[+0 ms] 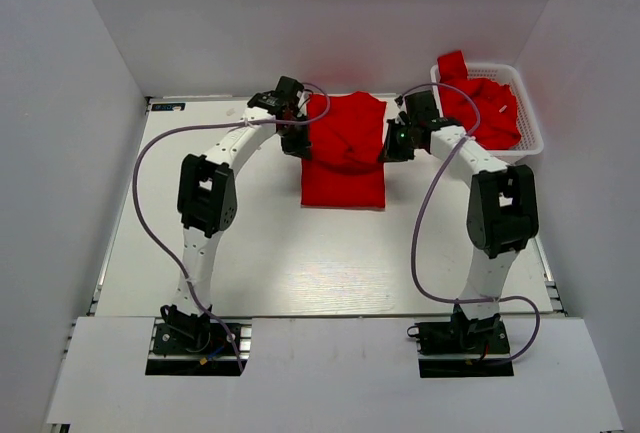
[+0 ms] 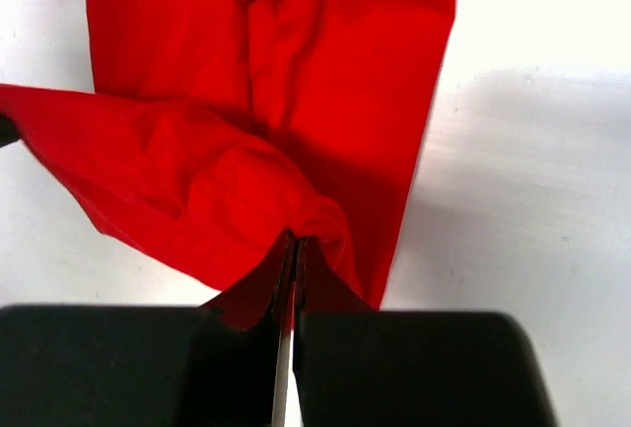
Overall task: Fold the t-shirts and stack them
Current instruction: Fold the folded rectangular tshirt in 1/3 of the way
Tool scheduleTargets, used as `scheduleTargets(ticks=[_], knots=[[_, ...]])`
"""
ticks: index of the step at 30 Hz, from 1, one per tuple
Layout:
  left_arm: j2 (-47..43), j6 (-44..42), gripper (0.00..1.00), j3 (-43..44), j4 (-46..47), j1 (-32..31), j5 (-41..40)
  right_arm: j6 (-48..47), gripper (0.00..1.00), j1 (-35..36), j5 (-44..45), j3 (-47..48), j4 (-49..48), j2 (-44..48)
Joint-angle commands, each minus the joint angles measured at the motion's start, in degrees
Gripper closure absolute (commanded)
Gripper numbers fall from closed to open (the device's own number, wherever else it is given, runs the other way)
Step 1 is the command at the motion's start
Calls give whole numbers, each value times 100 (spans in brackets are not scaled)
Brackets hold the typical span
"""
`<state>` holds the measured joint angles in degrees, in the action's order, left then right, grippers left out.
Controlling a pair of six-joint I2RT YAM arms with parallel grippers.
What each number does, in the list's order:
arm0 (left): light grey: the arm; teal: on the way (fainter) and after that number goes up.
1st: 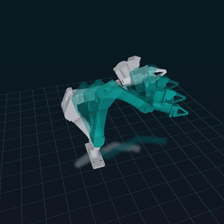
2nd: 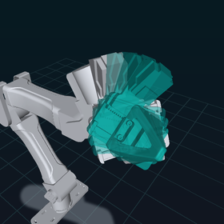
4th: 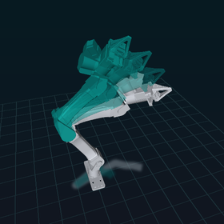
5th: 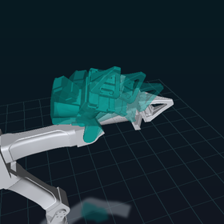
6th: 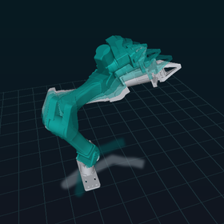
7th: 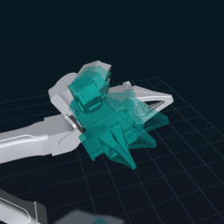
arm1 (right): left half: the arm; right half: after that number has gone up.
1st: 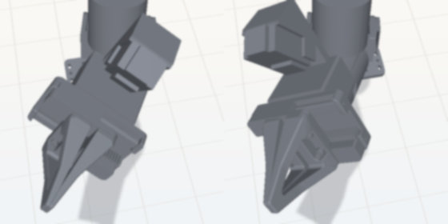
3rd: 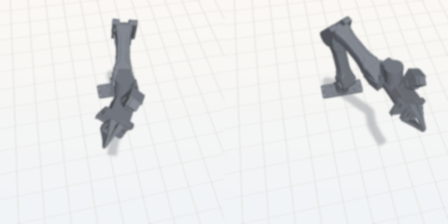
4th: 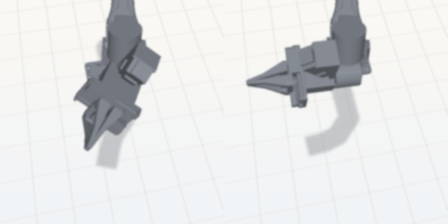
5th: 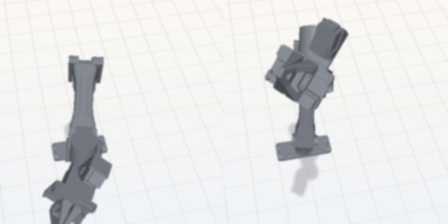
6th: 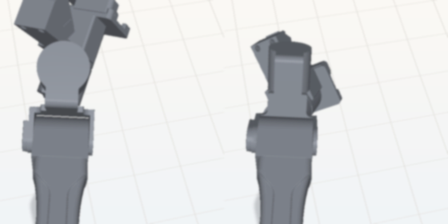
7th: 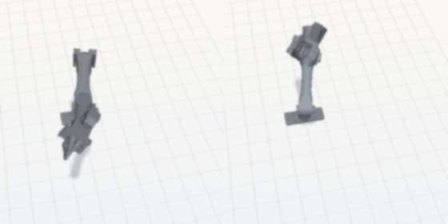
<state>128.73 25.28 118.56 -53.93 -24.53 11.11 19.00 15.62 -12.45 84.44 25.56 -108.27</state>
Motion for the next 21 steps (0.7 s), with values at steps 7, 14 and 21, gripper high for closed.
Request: scheduleTargets(ticks=[7, 14, 21], knots=[[363, -58, 100, 229, 506, 212, 418, -134, 100, -164, -372, 626, -182, -476], [469, -58, 100, 176, 813, 212, 339, -73, 100, -190, -469, 906, -280, -853], [811, -58, 100, 342, 876, 212, 392, 94, 100, -208, -434, 1047, -332, -1135]])
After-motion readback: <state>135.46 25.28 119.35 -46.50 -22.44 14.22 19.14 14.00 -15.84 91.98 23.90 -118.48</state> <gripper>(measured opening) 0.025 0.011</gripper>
